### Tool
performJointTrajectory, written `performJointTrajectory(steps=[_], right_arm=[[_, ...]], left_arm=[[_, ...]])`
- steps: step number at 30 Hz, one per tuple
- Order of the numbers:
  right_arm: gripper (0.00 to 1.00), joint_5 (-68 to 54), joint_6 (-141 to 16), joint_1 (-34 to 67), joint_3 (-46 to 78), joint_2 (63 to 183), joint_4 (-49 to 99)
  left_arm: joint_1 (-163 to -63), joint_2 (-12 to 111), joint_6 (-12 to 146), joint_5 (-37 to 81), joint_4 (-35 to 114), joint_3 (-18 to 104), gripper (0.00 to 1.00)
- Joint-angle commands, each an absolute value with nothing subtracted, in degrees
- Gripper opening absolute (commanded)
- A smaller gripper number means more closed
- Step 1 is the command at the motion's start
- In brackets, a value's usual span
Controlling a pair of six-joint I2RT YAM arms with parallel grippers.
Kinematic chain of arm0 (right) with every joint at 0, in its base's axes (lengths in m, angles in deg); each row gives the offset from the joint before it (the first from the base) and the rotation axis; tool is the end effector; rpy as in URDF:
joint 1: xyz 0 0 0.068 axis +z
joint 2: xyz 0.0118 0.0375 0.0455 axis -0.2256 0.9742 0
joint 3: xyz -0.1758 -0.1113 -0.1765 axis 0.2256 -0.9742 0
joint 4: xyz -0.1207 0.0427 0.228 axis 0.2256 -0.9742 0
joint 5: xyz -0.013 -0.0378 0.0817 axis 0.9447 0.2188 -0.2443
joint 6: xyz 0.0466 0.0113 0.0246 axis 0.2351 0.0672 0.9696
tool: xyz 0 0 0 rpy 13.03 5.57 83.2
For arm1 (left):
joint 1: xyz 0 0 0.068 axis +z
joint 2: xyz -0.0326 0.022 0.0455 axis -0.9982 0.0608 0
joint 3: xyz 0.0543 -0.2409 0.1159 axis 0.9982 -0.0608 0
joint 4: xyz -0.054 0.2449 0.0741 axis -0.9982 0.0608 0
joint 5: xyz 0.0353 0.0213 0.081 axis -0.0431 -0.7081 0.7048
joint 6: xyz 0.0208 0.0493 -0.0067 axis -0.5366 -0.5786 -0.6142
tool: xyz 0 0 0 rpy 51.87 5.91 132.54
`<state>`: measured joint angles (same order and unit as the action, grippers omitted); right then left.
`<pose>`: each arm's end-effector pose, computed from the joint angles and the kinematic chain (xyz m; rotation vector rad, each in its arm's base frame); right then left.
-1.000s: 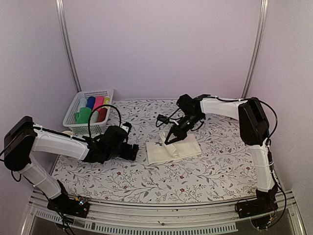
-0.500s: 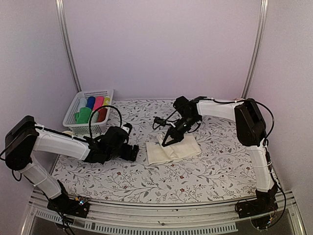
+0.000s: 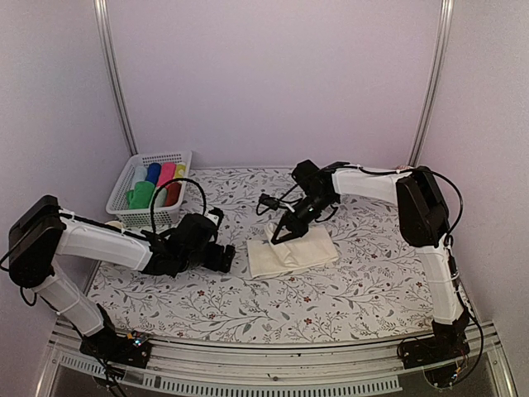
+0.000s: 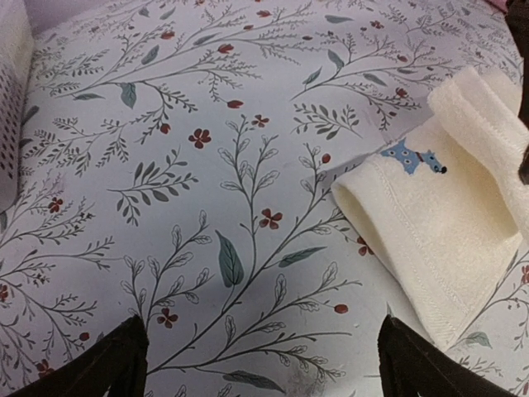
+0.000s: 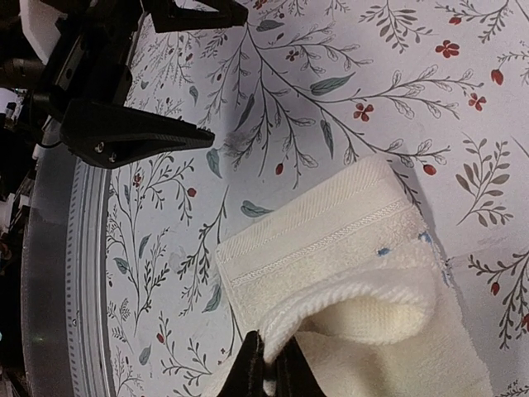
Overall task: Roll the towels
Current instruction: Fold the towel at the center of the board.
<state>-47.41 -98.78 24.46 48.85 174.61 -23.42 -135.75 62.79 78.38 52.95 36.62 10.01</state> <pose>0.3607 0.3103 0.1684 -1.6136 2.1285 1.2149 0.2037 -0.2152 0.1557 0.3332 2.2508 -0.1896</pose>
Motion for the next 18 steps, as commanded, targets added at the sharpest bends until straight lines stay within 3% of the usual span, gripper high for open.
performJointTrajectory(steps=[1, 18], right_arm=[[0.05, -48.0, -98.4, 25.1, 50.7, 177.5, -22.6], [0.05, -48.6, -97.0, 26.2, 52.2, 179.4, -21.2]], left_arm=[[-136.6, 63.7, 78.8, 52.4, 35.4, 9.9, 0.97], [-136.8, 64.2, 79.2, 52.0, 34.8, 9.5, 0.97]])
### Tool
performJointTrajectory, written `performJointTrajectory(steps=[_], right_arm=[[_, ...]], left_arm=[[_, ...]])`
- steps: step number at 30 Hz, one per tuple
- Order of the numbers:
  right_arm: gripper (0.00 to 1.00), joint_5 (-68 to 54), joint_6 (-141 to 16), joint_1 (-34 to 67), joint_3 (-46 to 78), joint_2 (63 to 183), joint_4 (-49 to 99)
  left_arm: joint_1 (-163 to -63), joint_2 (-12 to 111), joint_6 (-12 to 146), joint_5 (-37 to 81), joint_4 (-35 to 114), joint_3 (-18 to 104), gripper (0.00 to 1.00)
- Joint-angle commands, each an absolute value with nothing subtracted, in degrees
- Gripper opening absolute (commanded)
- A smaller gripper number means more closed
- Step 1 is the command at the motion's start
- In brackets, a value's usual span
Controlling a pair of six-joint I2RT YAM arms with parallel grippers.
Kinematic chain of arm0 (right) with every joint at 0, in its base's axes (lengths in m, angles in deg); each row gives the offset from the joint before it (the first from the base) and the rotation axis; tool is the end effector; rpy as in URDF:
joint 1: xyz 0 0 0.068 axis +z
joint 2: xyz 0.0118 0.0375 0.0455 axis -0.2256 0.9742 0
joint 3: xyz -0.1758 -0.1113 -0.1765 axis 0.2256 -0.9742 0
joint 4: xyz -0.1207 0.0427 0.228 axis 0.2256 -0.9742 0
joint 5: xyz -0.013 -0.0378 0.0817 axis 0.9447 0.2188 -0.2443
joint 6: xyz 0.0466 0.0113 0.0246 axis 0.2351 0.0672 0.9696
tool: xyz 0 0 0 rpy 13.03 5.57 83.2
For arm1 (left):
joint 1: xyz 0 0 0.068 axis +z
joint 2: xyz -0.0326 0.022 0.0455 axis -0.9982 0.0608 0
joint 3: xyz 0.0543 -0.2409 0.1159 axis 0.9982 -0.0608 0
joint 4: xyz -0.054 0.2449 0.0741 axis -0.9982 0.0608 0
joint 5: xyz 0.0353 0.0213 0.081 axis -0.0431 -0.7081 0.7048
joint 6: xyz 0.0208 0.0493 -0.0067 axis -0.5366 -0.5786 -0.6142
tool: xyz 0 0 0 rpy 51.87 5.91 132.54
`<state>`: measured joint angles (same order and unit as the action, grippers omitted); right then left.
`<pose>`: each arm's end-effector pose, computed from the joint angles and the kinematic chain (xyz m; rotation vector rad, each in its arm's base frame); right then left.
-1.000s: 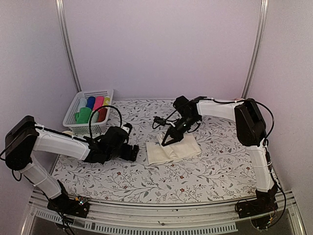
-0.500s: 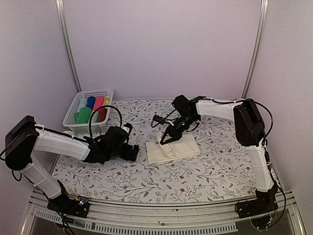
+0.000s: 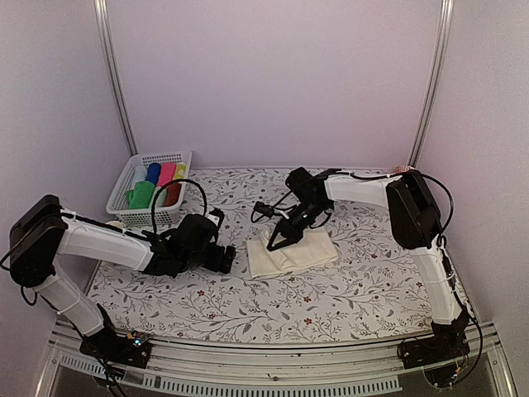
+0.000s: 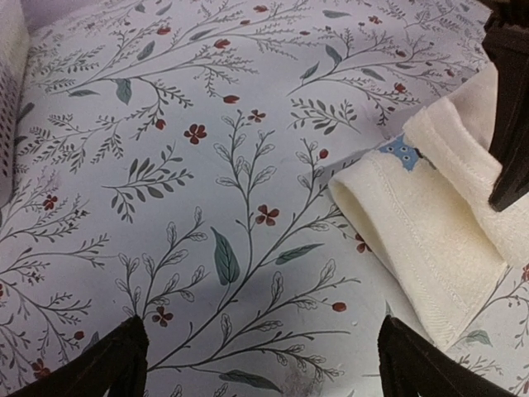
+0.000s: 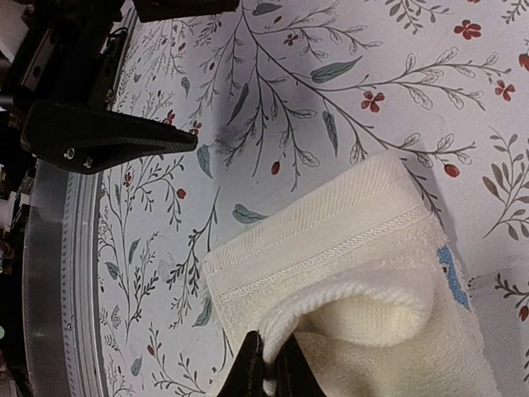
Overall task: Roll the towels
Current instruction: Fold the towel at the center of the board.
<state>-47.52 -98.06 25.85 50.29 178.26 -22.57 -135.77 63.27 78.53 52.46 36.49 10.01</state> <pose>0.3592 0.3239 0.1465 -1.6339 2.1526 1.2353 0.2038 -0.2159 0.1535 0.3377 2.2590 -0.1953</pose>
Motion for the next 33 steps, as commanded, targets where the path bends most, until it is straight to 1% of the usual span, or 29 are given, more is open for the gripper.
performJointTrajectory(steps=[1, 2, 3, 6, 8, 12, 15, 18, 21, 24, 25, 26, 27, 30, 32, 33], right_arm=[[0.05, -48.6, -96.9, 26.2, 52.3, 179.5, -21.1], [0.06, -48.6, -96.8, 26.2, 52.4, 179.6, -21.1], [0.09, -48.6, -96.7, 26.3, 52.5, 179.7, -21.0], [0.22, -49.0, -96.6, 26.5, 52.6, 180.2, -21.0], [0.28, -49.7, -96.7, 26.6, 52.8, 180.2, -21.1], [0.36, -52.1, -97.4, 26.7, 54.1, 179.0, -22.5], [0.36, -51.2, -98.7, 26.5, 54.1, 176.0, -23.4], [0.31, -51.0, -100.3, 25.0, 53.0, 172.4, -25.3], [0.23, -51.7, -101.9, 21.3, 49.1, 169.3, -26.2], [0.2, -52.4, -103.3, 17.5, 44.2, 166.4, -25.7], [0.2, -52.9, -103.5, 16.3, 42.9, 165.9, -25.5], [0.18, -53.5, -103.7, 15.2, 41.6, 165.5, -25.3], [0.16, -54.1, -103.7, 14.2, 40.6, 165.4, -25.2], [0.14, -55.1, -104.1, 11.8, 38.4, 165.4, -25.2], [0.14, -55.0, -104.5, 10.5, 36.6, 165.3, -25.1], [0.14, -54.7, -104.6, 10.0, 35.7, 165.2, -25.2]], left_arm=[[-136.8, 64.2, 79.1, 52.0, 34.8, 9.5, 0.97], [-136.7, 64.2, 79.1, 52.0, 34.7, 9.5, 0.97], [-136.7, 64.2, 79.1, 52.0, 34.7, 9.5, 0.97], [-136.7, 64.3, 79.1, 52.0, 34.6, 9.5, 0.97], [-136.8, 64.4, 79.1, 51.9, 34.5, 9.5, 0.97], [-136.8, 64.2, 79.2, 51.9, 34.5, 9.4, 0.97], [-136.8, 63.8, 79.1, 51.5, 34.6, 9.6, 0.97], [-136.9, 63.3, 78.7, 49.8, 34.9, 10.8, 0.97], [-137.3, 64.0, 78.1, 46.5, 34.2, 13.2, 0.97], [-137.6, 66.4, 77.5, 41.4, 31.7, 16.8, 0.97], [-137.7, 67.6, 77.4, 39.6, 30.9, 18.3, 0.95], [-137.8, 69.0, 77.2, 37.7, 29.9, 19.6, 0.9], [-137.8, 70.4, 77.1, 35.8, 29.1, 21.2, 0.82], [-137.8, 75.5, 76.6, 31.6, 28.1, 26.2, 0.59], [-137.7, 78.5, 76.4, 30.3, 28.9, 29.3, 0.5], [-137.6, 79.7, 76.5, 29.7, 29.0, 30.3, 0.44]])
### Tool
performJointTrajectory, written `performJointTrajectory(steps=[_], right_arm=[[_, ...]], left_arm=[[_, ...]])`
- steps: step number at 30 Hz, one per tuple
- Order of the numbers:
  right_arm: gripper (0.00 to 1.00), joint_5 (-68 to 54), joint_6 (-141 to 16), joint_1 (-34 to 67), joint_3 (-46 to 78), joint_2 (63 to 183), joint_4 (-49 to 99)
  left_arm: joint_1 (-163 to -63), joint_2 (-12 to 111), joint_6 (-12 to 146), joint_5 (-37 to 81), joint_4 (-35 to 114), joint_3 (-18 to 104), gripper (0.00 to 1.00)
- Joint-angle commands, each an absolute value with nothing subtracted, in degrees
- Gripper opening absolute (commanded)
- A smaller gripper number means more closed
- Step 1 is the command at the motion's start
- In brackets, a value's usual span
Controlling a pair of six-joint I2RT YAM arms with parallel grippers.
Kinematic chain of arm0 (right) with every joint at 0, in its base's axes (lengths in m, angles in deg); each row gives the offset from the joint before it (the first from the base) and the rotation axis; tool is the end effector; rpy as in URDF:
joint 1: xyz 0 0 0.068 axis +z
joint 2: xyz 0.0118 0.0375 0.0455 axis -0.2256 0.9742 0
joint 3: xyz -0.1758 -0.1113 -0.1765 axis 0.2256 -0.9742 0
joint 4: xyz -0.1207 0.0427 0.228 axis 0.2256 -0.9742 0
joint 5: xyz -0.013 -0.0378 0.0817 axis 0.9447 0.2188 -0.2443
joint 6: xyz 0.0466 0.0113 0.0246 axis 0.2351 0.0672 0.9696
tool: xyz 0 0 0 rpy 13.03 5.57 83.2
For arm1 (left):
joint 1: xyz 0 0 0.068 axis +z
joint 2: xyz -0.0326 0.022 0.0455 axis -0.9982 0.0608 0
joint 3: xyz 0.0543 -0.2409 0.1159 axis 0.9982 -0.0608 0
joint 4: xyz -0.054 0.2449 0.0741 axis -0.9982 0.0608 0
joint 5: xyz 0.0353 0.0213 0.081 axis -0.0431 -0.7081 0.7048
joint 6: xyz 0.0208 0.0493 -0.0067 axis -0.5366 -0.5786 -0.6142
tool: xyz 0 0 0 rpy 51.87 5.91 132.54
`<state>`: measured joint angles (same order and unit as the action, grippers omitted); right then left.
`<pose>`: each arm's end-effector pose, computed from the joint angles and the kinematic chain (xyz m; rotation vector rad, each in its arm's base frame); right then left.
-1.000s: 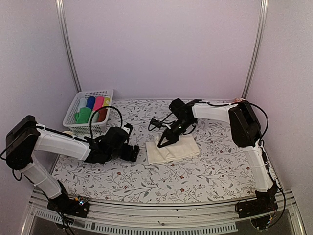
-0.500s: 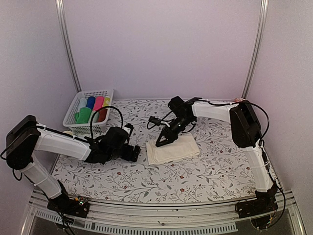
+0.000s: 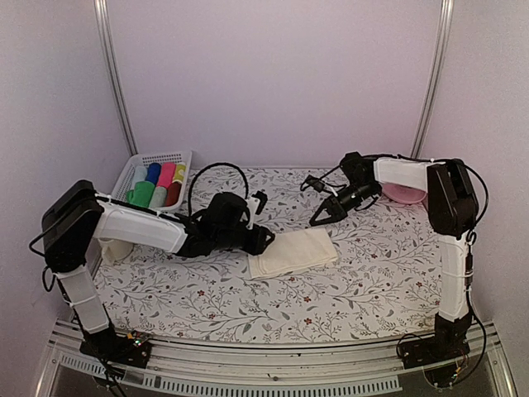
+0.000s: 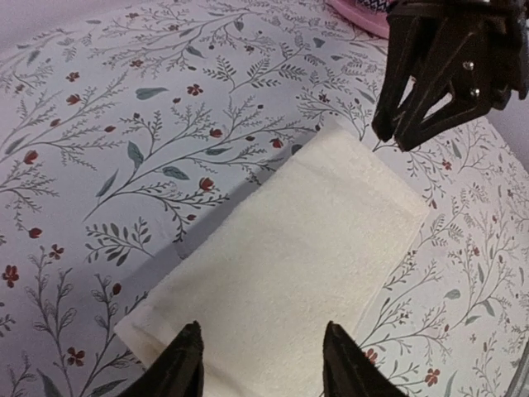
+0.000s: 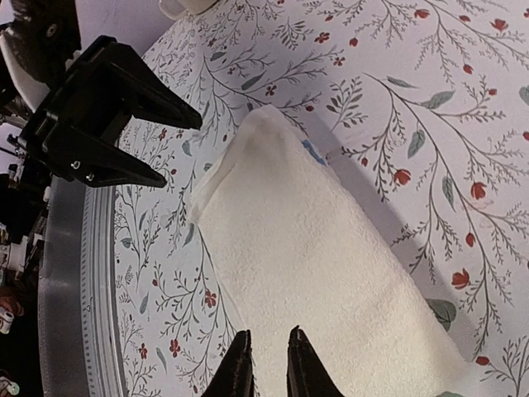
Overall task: Roll the towels
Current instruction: Smooth out the towel at the center of the board.
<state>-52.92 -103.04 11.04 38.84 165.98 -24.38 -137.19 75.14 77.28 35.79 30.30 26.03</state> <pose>0.3884 0.2050 0.1886 -1.3702 2.1525 1.2562 0.2406 -0.2882 0.1771 0.5039 2.1725 -0.6044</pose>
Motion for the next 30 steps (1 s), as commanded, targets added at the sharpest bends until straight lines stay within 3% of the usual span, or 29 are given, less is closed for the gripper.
performJointTrajectory(steps=[1, 9, 30], right_arm=[[0.13, -54.2, -104.7, 9.7, 34.5, 165.1, -25.3], [0.13, -52.1, -106.4, 7.4, 26.0, 163.5, -24.9], [0.12, -39.1, -101.6, 6.6, 20.6, 166.7, -22.7]], left_arm=[[-137.4, 80.6, 76.7, 29.5, 29.1, 31.0, 0.38], [-134.6, 85.0, 78.2, 28.5, 30.5, 32.1, 0.0], [-132.2, 90.9, 76.9, 35.0, 36.4, 30.1, 0.0]])
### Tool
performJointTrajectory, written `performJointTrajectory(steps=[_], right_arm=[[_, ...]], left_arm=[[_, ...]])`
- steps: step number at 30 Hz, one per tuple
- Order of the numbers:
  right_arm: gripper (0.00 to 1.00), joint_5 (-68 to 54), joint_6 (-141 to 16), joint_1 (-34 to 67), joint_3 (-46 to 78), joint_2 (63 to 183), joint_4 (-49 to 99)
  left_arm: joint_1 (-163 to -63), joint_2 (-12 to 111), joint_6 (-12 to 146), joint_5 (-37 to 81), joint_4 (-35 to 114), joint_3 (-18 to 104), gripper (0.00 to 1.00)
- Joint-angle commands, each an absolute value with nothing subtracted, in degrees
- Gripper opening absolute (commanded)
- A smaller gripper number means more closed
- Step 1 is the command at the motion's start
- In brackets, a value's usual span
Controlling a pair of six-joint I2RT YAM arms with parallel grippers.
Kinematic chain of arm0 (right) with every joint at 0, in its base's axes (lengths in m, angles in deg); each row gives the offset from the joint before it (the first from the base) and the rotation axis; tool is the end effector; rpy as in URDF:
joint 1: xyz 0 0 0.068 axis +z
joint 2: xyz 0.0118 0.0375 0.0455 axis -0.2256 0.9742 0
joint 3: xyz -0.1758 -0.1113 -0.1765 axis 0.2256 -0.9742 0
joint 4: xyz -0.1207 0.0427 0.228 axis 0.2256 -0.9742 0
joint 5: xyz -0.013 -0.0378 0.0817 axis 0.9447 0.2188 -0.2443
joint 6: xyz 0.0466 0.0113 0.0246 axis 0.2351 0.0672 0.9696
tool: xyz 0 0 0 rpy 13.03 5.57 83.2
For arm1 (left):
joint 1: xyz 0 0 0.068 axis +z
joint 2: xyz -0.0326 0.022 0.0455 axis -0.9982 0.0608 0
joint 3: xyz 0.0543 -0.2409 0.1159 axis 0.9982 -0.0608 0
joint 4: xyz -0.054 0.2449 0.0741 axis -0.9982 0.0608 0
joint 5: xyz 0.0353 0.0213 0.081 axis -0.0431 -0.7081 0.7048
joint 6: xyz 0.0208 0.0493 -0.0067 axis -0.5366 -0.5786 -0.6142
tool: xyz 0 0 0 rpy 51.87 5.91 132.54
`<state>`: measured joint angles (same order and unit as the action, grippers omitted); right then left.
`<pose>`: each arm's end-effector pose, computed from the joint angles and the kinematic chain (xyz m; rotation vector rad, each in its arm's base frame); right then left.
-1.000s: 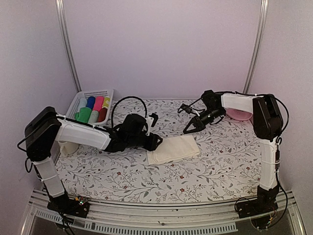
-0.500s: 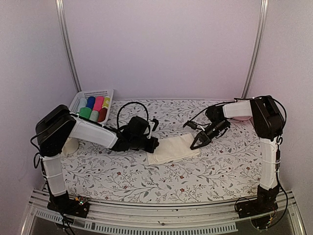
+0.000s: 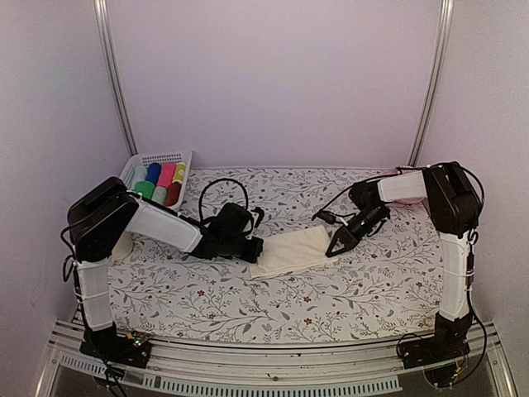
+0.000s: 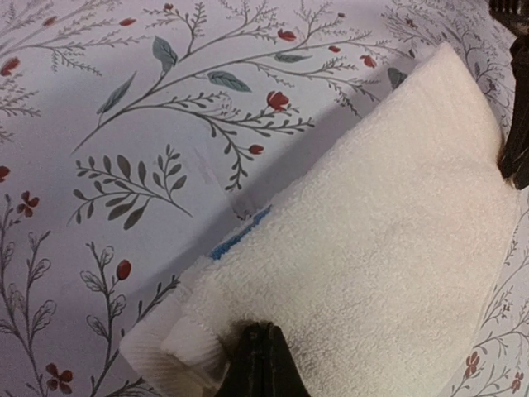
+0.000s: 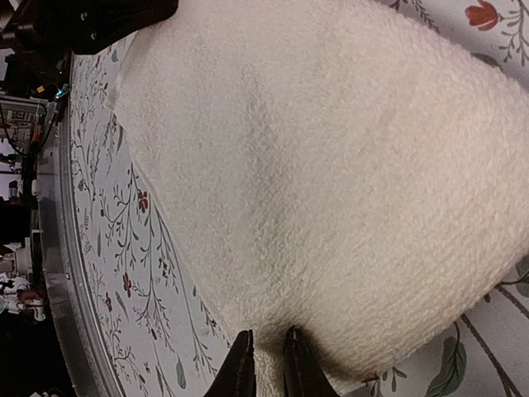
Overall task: Roll the towels
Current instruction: Smooth out the towel at the center of the board.
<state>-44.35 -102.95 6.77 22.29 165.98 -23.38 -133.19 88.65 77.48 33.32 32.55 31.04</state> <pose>0.3562 0.1551 0.1134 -1.2618 2.5408 1.1721 0.2755 -0.2892 0.1120 0.4936 2.3626 -0.5049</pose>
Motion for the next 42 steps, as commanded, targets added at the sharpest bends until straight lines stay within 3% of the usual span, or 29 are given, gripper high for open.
performJointTrajectory(steps=[1, 7, 17, 19, 23, 31, 38, 42], right_arm=[[0.12, -38.8, -101.7, 6.6, 20.6, 166.8, -22.8], [0.12, -41.1, -102.9, 6.6, 23.8, 164.3, -26.1], [0.15, -46.0, -105.4, 6.6, 36.6, 161.8, -31.8], [0.16, -47.1, -104.7, 6.6, 39.1, 162.7, -31.4], [0.17, -49.0, -103.1, 6.6, 43.9, 165.9, -30.1], [0.17, -55.4, -102.7, 6.7, 49.5, 172.7, -30.3], [0.17, -57.2, -102.7, 6.6, 49.5, 176.0, -30.0], [0.16, -57.4, -101.5, 6.5, 49.1, 180.2, -28.3]], left_arm=[[-132.2, 90.7, 76.9, 35.1, 36.4, 30.0, 0.0], [-132.2, 88.1, 76.8, 36.6, 37.0, 29.8, 0.0], [-133.0, 80.2, 74.9, 38.9, 38.8, 31.3, 0.61], [-133.5, 79.4, 74.5, 39.1, 39.2, 31.7, 0.63], [-135.0, 78.7, 74.2, 37.7, 39.4, 32.1, 0.56], [-137.1, 79.7, 76.2, 29.6, 36.3, 29.4, 0.13], [-138.3, 81.1, 77.2, 26.6, 35.6, 27.9, 0.0], [-138.7, 82.4, 77.7, 25.7, 35.9, 27.3, 0.0]])
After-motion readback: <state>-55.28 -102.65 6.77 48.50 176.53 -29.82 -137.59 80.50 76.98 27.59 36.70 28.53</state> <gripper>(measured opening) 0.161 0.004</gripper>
